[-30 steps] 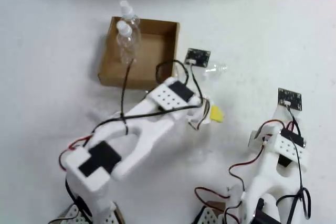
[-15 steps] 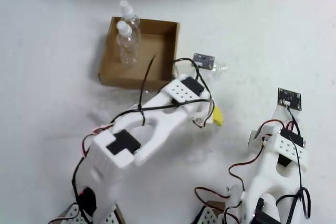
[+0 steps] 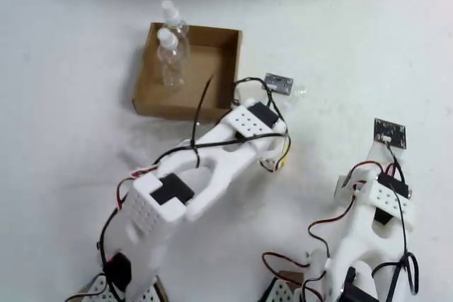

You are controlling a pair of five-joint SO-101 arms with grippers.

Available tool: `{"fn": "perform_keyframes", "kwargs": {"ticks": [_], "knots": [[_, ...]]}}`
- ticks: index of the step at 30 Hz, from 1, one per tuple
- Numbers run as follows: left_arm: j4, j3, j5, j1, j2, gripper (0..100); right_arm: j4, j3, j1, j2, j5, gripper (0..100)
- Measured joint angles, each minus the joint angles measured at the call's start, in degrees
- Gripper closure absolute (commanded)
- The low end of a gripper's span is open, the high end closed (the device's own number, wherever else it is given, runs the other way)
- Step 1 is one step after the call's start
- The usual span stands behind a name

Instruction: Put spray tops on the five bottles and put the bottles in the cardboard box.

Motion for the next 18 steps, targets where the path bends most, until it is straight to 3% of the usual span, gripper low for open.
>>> {"fn": "perform_keyframes", "kwargs": {"ticks": [8,18], "knots": [[7.21,1.58,-2.81,-0.09,-8.00,98,-3.43,0.00,0.00,0.00,0.00,92.8],[7.82,21.36,-12.92,-0.09,-29.71,98,-6.33,1.67,0.00,0.00,0.00,92.8]]}}
